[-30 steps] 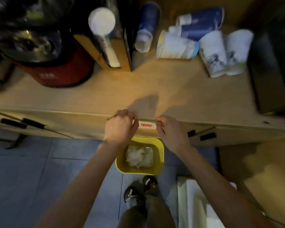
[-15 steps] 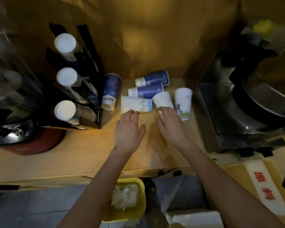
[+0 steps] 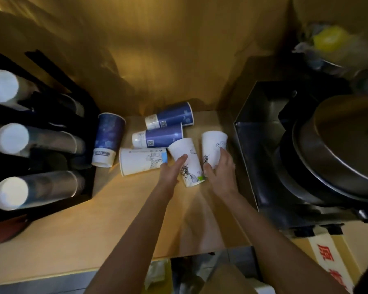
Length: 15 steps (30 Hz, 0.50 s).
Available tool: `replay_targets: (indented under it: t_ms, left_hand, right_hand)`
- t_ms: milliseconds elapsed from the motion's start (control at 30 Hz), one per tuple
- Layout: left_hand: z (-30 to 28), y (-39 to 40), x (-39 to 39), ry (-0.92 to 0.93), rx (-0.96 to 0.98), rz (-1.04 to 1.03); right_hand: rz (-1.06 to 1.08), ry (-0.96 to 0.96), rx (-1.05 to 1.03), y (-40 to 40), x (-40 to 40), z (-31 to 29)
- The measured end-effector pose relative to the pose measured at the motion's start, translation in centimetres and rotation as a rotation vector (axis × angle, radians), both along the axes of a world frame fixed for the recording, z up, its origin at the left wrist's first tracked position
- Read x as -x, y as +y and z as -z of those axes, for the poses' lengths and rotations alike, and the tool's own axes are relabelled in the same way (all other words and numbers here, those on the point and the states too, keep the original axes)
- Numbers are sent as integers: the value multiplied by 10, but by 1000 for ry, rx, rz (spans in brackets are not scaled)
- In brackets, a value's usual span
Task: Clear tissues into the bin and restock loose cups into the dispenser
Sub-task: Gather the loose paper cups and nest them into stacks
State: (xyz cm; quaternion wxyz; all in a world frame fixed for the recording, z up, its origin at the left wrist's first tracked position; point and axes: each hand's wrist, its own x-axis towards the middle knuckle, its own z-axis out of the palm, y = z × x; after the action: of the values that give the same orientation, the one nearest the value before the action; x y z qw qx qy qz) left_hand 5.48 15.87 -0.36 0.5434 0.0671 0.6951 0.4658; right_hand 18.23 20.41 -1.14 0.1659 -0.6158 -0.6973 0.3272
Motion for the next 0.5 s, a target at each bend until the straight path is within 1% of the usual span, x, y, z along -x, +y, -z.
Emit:
replay_targets:
  t_ms: [167,267,400,500]
  left_hand:
    - [16,16,-8,-17,14,19]
    - [20,21,-15,19,28,14]
    - [20,21,-15,88,51,15]
    - [14,14,-11,148,53,79]
  right_hand:
    - [173,64,144,29,4,11]
    - [274,105,202,34,8,16]
    - [313,159,246,34,11,25]
    - [327,168,246,36,12,27]
